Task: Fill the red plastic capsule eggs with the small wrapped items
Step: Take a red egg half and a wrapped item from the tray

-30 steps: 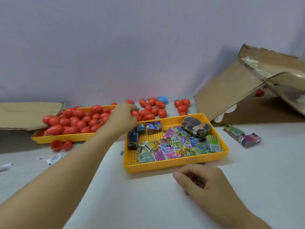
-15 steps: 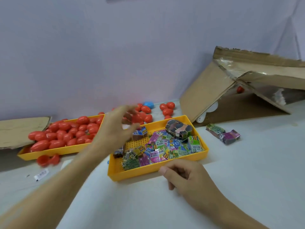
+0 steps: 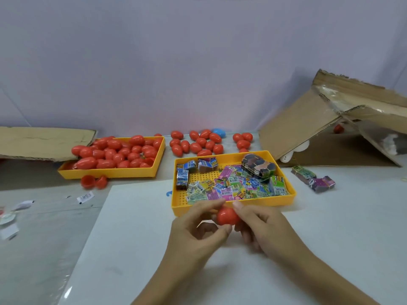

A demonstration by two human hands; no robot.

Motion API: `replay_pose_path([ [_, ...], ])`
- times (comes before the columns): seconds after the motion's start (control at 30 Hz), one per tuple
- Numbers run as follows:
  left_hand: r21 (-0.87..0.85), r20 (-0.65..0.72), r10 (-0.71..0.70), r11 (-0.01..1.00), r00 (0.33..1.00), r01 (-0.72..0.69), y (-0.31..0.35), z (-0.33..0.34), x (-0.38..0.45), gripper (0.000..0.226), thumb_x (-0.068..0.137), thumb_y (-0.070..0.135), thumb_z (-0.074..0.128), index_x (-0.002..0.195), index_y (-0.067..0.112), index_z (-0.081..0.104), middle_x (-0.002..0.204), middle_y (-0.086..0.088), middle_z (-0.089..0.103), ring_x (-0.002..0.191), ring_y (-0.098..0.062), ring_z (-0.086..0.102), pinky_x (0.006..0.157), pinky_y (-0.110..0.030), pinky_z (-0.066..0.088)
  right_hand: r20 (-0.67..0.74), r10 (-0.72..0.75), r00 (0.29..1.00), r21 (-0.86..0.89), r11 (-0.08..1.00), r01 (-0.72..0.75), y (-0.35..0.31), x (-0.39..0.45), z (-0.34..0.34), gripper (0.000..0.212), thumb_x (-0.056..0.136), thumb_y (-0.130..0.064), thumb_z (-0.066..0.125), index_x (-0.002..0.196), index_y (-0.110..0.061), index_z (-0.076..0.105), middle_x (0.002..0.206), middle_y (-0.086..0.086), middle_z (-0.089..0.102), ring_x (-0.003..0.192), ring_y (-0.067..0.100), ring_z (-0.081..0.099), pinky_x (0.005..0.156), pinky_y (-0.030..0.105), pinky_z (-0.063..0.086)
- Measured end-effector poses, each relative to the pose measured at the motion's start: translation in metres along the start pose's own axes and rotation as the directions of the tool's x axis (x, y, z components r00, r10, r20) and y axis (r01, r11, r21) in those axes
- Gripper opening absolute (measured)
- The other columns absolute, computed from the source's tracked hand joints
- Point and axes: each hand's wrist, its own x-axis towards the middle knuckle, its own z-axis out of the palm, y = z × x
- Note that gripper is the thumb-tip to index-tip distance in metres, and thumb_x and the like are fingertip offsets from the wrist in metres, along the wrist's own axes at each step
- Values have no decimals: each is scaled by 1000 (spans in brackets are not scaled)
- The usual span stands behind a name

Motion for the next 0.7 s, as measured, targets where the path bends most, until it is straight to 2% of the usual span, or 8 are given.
replay_pose_path([
  [0.07,-66,-73,-76,995,994,71,-1,-1,0,41,71,9,77,109,25,75,99,-7,72,81,-18,68,70,-27,57,-14,79,997,3,997,-79,-4,5,4,51,89,-57,54,57,-20,65,49,-1,53,41,7,42,40,14,32],
  [0.2,-164,-117,-160,976,980,140,3,0,2,21,81,27,75,100,19,71,78,-14,70,61,-23,65,55,-32,56,-24,132,991,135,983,-128,-10,16,16,49,90,-51,60,52,-22,65,46,0,51,37,8,41,35,14,30],
  [0.27,-201,-178,-205,965,963,168,6,0,1,33,86,44,70,92,11,68,64,-15,64,47,-25,59,40,-30,47,-46,84,995,138,987,-77,-9,19,25,50,90,-51,60,50,-21,65,44,0,49,37,7,40,36,14,30],
  [0.33,-225,-218,-255,952,942,206,7,0,-1,49,84,54,54,89,6,63,56,-15,60,36,-23,52,32,-23,37,-72,-10,997,85,996,17,-3,17,31,51,87,-54,58,51,-19,63,44,-1,48,39,7,39,40,13,31],
  [0.43,-234,-188,-271,946,944,225,7,1,0,53,85,58,47,85,8,64,53,-16,60,33,-23,52,31,-22,37,-76,-115,991,23,993,117,4,14,31,52,91,-52,58,54,-16,59,44,-3,47,40,4,39,43,11,31],
  [0.6,-204,-156,-280,947,947,247,8,1,3,60,86,63,43,83,7,64,53,-15,61,35,-25,55,33,-22,40,-38,-151,988,28,988,152,5,12,27,48,89,-49,58,54,-16,61,43,-4,48,39,5,39,42,10,32],
  [0.7,-174,-175,-233,964,957,203,6,2,1,46,89,52,55,79,8,63,53,-13,61,36,-24,55,33,-23,40,-13,-166,986,43,985,166,6,13,27,47,90,-48,57,55,-18,63,44,-3,49,40,4,41,44,11,33],
])
